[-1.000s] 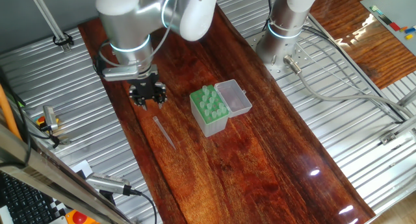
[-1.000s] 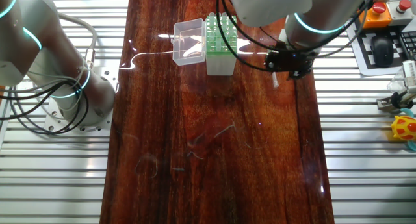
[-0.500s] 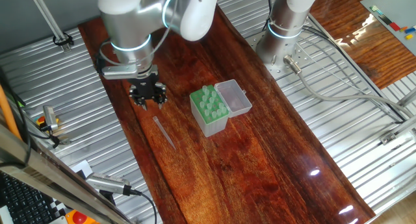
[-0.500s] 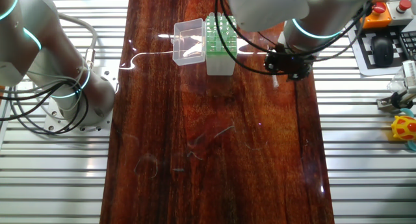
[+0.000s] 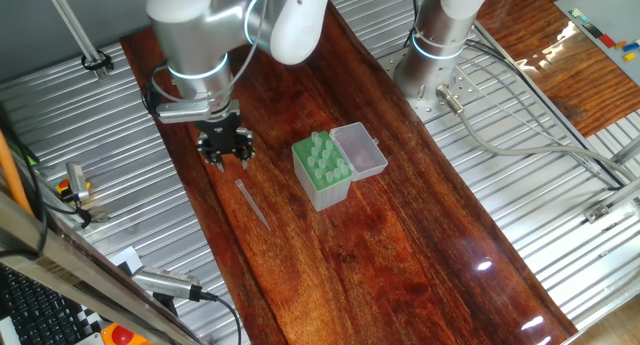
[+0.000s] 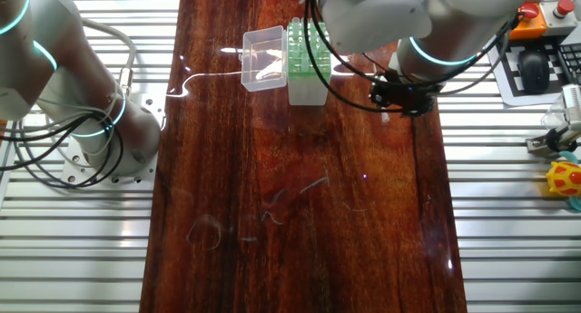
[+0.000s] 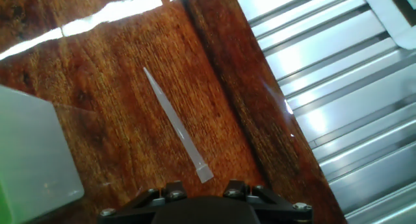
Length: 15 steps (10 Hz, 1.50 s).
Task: Insert a large pipette tip into the holder for large pipette tips
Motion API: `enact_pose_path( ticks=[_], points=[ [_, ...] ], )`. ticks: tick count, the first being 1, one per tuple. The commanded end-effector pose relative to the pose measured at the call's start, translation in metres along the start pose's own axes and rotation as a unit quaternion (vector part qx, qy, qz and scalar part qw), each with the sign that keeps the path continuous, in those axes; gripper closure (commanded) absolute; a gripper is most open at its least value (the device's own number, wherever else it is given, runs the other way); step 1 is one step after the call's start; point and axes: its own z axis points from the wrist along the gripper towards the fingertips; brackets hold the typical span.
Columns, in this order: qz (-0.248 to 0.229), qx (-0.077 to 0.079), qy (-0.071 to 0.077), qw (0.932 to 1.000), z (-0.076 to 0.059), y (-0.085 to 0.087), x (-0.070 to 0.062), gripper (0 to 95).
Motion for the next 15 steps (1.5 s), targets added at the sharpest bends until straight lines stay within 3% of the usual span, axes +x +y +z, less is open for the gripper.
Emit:
enact_pose_path(
  ticks=[1,2,4,8,9,15],
  points=[
    [-0.010,-0.001,-0.002,0.9999,0.007,-0.004,0.001,57.0],
    [-0.014,-0.002,-0.004,0.9999,0.014,-0.006,0.003,76.0],
    [-0.017,-0.003,-0.010,0.9998,0.023,-0.007,0.004,76.0],
    [-0.017,-0.007,-0.021,0.9996,0.023,-0.007,0.004,76.0],
    [-0.017,-0.008,-0.022,0.9996,0.023,-0.007,0.004,57.0],
    [-0.030,-0.005,-0.020,0.9993,0.029,-0.004,-0.004,57.0]
  ],
)
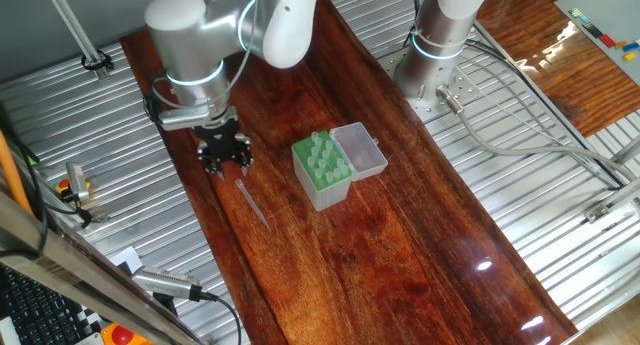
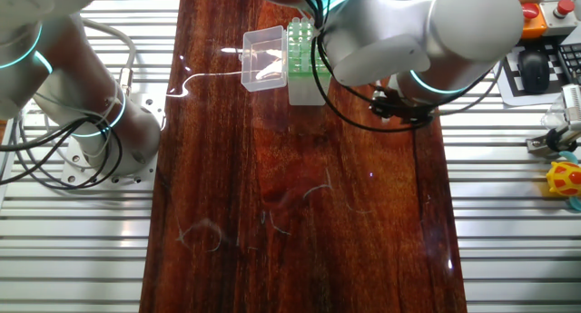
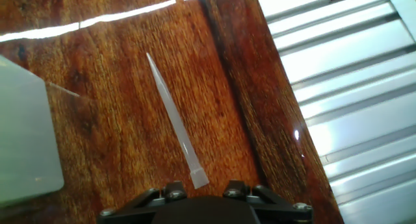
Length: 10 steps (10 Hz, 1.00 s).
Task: Insert a large pipette tip into the holder for large pipette tips
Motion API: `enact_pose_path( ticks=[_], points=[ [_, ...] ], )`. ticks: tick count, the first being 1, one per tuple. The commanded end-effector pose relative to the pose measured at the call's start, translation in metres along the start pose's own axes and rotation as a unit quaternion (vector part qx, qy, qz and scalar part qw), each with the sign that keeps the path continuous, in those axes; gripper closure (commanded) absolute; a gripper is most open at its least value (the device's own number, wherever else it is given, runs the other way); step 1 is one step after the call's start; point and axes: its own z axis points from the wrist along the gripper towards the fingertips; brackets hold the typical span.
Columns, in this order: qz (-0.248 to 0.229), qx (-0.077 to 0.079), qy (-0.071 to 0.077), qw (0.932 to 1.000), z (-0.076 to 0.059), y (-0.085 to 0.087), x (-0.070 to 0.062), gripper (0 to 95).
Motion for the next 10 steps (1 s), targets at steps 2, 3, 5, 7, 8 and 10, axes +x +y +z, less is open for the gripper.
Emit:
enact_pose_path(
  ticks=[2,3,5,7,8,10],
  points=[
    [0.006,0.005,0.002,1.0000,0.010,0.001,-0.006,57.0],
    [0.006,0.005,0.000,1.0000,0.014,0.000,-0.006,57.0],
    [0.006,0.004,-0.001,1.0000,0.016,0.000,-0.005,57.0],
    [0.008,0.003,-0.005,1.0000,0.017,0.000,-0.005,57.0],
    [0.009,0.002,-0.008,0.9999,0.017,0.000,-0.005,57.0],
    [0.010,0.002,-0.011,0.9999,0.017,0.002,-0.004,57.0]
  ],
)
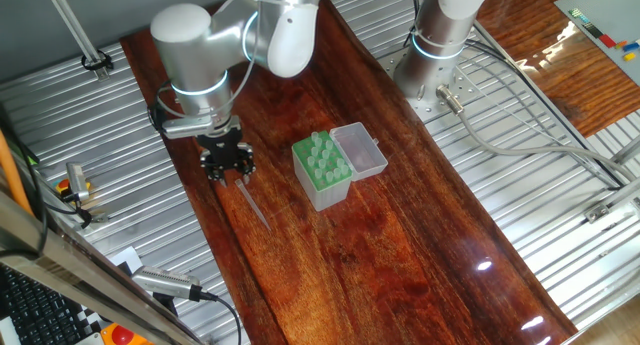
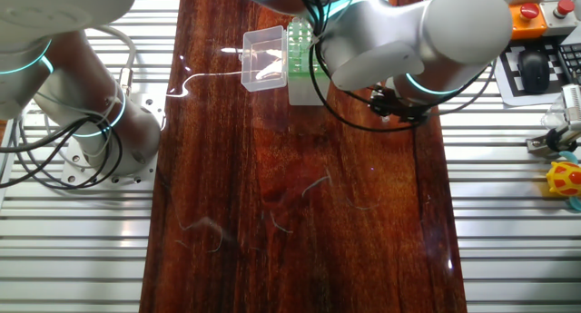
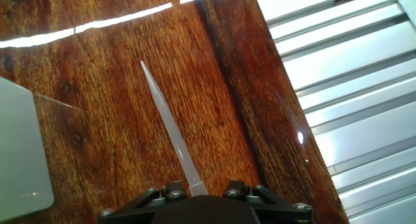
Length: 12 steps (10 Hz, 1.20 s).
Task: Insert a large pipette tip into the holder for large pipette tips
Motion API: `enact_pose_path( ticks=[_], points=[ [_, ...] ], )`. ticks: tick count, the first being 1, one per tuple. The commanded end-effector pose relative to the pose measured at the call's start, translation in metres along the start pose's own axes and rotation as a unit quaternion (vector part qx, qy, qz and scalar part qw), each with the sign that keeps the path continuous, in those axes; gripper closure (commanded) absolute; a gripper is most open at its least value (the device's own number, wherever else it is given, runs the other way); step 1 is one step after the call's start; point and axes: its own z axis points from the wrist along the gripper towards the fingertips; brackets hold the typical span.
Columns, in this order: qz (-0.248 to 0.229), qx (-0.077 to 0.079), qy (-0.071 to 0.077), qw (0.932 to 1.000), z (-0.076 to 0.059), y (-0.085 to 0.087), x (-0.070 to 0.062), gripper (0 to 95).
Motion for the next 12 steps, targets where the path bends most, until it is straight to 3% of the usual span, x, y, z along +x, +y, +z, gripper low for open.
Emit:
enact_pose_path(
  ticks=[1,9,10,12],
  points=[
    [0.000,0.000,0.000,1.0000,0.0002,0.0005,0.0004,76.0],
    [-0.034,0.005,-0.010,0.9993,0.0025,0.0047,0.0059,76.0],
    [-0.037,0.005,-0.011,0.9992,0.0024,0.0047,0.0062,57.0],
    [-0.048,0.005,-0.016,0.9987,0.0023,0.0053,0.0073,57.0]
  ],
)
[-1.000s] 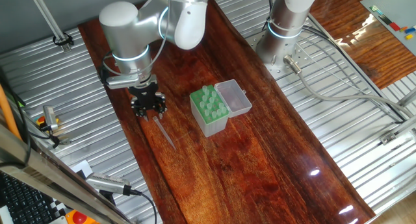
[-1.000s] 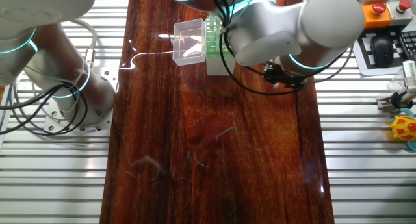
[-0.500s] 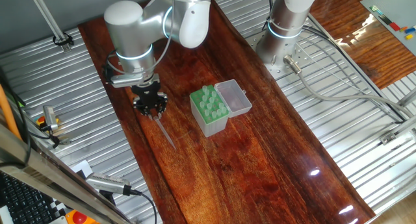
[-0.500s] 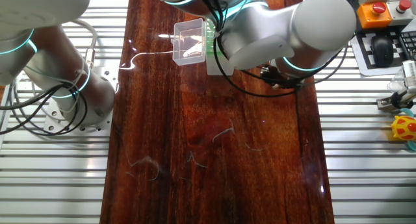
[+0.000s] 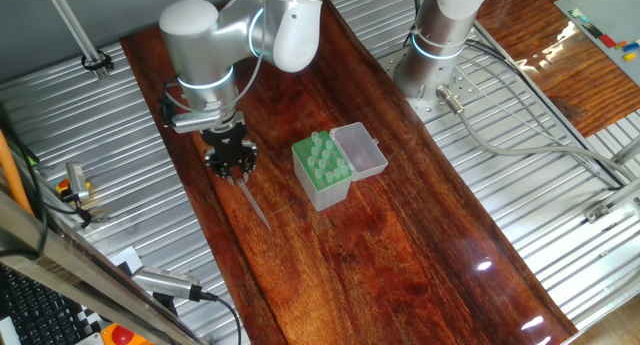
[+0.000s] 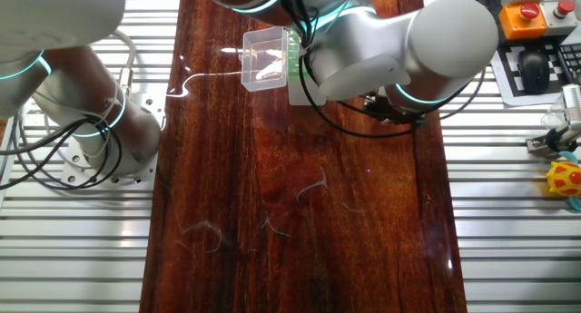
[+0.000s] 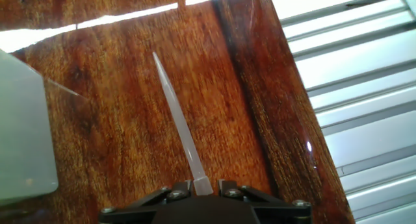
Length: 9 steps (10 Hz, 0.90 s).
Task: Insert a large pipette tip into the holder for large pipette tips
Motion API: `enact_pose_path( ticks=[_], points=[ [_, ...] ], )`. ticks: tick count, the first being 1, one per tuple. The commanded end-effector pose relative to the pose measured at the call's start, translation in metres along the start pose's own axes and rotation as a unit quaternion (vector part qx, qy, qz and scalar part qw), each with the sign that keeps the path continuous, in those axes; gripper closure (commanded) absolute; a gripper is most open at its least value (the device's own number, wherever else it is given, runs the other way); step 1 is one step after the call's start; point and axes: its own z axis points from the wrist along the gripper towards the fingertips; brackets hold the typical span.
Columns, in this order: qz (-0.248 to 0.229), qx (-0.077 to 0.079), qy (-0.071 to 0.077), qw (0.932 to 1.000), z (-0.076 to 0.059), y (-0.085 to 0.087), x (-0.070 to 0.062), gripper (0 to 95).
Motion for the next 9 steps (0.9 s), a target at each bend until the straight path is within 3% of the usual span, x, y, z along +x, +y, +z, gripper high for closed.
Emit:
enact_pose_path(
  ticks=[1,4,9],
  points=[
    [-0.010,0.000,-0.006,0.9999,0.0004,-0.0003,-0.0003,57.0],
    [-0.036,0.002,-0.005,0.9993,0.0004,-0.0001,-0.0003,57.0],
    [-0.037,0.002,-0.004,0.9993,0.0016,0.0041,0.0022,57.0]
  ],
)
